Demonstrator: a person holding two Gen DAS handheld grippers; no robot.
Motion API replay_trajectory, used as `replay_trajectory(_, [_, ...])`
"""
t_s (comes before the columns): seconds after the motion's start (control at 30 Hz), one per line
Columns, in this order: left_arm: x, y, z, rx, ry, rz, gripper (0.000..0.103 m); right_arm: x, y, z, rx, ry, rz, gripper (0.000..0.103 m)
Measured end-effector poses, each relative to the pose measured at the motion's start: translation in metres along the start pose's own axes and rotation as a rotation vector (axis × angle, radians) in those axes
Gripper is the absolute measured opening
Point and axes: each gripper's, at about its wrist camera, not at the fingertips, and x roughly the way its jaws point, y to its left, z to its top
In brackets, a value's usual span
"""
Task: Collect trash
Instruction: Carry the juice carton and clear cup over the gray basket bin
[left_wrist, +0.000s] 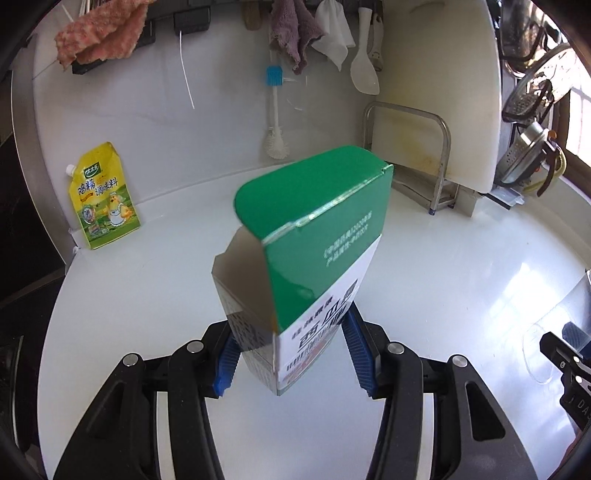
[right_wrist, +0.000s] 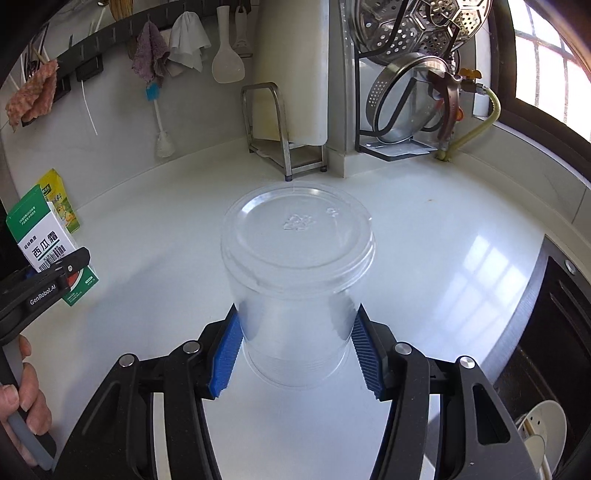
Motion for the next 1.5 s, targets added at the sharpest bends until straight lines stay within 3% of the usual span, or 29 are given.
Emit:
replay_trajectory(0.17, [-0.052,0.001,-0.030,0.012,0.023,-0.053,0.050,-0.054,-0.005,-0.037,0.032,-0.017,0.000,0.054])
replay_trajectory(0.37, [-0.119,-0.015,-0.080,0.074,-0.005,-0.113,0.050,-0.119,-0.008,-0.093,0.067,-0.032,0.002,0.054])
replay_trajectory(0.7, [-0.184,-0.025,-0.138,0.117,-0.006,-0.189,0.050,-0.190,-0.024,-0.160,0.099,-0.055,-0.019,0.054])
replay_trajectory(1.0, [-0.199,-0.041,-0.182,0.143,0.049,-0.230,0.050,-0.203,-0.035,-0.201,0.073,-0.011,-0.041,0.054])
replay_trajectory(1.5, [-0.180,-0.062,-0.237,0.167,0.182,-0.250,0.051,-0.187,-0.027,-0.237,0.019,0.069,-0.002,0.055])
